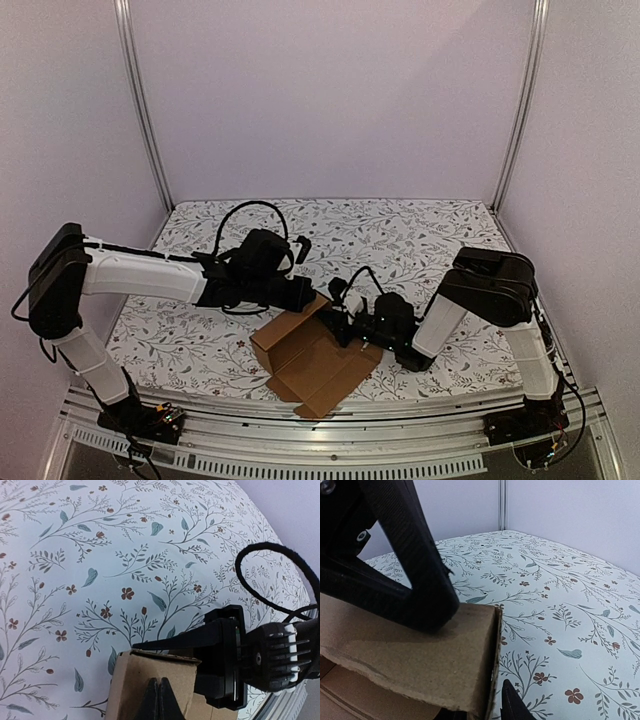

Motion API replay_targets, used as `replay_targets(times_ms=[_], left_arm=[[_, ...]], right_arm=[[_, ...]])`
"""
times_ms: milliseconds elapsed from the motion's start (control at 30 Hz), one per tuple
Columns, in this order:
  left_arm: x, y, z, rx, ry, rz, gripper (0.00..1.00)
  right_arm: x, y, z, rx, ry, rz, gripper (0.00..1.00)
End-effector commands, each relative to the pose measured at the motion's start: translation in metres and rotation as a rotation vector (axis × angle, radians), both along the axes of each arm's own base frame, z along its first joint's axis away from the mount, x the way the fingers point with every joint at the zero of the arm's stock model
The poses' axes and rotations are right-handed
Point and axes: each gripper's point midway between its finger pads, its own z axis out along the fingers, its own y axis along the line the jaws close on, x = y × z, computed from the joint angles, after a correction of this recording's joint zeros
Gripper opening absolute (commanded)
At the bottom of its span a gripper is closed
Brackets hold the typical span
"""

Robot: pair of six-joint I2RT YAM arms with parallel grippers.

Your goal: Fold the paper box

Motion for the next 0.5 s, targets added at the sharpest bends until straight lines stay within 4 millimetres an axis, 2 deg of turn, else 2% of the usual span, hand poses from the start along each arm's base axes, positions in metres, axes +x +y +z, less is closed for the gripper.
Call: replay_targets(times_ms=[0,333,467], left_arm=[[-0.002,0.001,-0.012,0.019,0.044,-0.005,0.0],[-0.008,-0.001,-0.017,0.016,0.064,-0.011,0.0],[-0.008,-0.003,-0.013,0.01,0.059,-0.013,0.0]], right_arm=[[0.005,0.002,-0.001,0.009,-0.01,-0.037,0.23],[0.017,0.001,0.0,0.01,-0.034,-0.133,0.19],[0.017,0.002,-0.001,0.007,-0.037,-0.149,0.08]])
